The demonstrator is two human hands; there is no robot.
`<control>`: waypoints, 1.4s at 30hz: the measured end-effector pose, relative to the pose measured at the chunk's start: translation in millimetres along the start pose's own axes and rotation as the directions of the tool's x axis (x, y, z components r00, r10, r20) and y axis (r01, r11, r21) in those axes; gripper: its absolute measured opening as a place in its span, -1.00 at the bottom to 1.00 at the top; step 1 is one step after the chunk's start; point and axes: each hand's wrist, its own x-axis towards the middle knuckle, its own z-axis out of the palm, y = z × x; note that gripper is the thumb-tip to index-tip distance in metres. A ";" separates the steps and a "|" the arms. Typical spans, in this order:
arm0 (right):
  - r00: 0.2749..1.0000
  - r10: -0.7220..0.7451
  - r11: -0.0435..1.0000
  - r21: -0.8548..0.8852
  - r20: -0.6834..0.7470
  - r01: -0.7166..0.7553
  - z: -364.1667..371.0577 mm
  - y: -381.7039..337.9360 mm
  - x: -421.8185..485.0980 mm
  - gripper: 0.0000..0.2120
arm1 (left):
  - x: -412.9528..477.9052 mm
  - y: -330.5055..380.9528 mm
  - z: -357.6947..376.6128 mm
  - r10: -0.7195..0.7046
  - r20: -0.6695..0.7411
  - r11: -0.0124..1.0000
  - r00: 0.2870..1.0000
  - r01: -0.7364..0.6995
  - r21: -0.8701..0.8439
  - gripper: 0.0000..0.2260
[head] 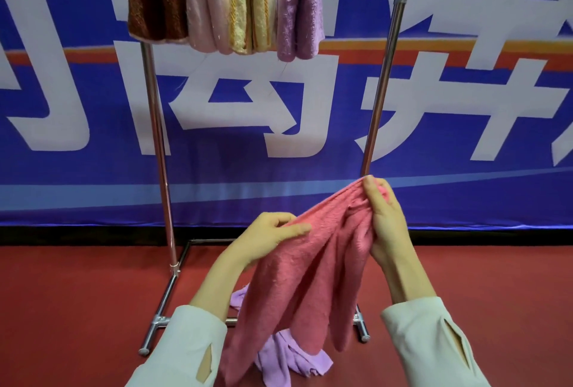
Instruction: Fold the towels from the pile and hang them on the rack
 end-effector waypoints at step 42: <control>0.998 -0.030 0.984 -0.176 -0.051 0.021 23.3 -9.2 -22.8 -0.86 | -16.7 21.2 -7.0 0.061 -0.274 0.996 0.960 -0.077 -0.049 -0.79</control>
